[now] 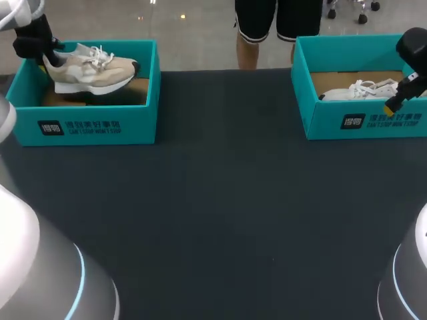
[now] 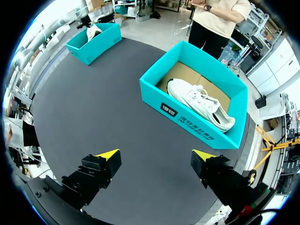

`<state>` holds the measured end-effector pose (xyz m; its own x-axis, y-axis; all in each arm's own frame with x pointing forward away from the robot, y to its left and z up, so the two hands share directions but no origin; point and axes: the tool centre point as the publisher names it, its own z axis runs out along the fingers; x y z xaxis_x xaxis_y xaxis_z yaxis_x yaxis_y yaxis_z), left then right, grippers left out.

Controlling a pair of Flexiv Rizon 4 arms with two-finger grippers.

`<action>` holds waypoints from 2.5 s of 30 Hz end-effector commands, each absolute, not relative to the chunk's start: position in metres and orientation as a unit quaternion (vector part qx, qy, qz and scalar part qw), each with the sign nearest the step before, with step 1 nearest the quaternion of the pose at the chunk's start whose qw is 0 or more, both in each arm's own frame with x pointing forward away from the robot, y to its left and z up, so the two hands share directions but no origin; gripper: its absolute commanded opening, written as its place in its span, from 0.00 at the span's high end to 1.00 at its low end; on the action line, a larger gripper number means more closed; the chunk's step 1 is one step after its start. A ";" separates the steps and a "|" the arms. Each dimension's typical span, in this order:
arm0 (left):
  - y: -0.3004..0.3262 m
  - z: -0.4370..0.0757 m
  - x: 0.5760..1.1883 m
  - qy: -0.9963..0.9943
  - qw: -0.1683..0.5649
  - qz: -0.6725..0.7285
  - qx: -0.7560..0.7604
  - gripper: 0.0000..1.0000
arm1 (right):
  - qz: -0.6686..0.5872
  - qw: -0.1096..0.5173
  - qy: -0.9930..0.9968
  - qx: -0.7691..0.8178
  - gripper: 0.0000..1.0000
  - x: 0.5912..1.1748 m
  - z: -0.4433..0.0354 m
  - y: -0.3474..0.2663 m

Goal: Take the shoe out of the shoebox, open the shoe tongue, remove and reinsert the insole, then place the shoe into the shoebox

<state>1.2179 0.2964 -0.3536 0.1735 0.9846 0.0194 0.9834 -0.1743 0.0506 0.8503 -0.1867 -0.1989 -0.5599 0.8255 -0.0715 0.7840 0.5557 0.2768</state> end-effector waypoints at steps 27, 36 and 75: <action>0.303 -0.200 1.188 0.632 -0.053 0.013 0.773 1.00 | 0.107 0.096 0.877 0.459 0.00 0.851 -0.199 -0.187; 0.305 -0.181 1.193 0.628 -0.041 0.033 0.776 1.00 | 0.107 0.096 0.877 0.459 0.00 0.851 -0.199 -0.187; 0.189 -0.155 1.069 0.644 -0.017 0.130 0.753 1.00 | 0.107 0.096 0.877 0.459 0.00 0.851 -0.199 -0.187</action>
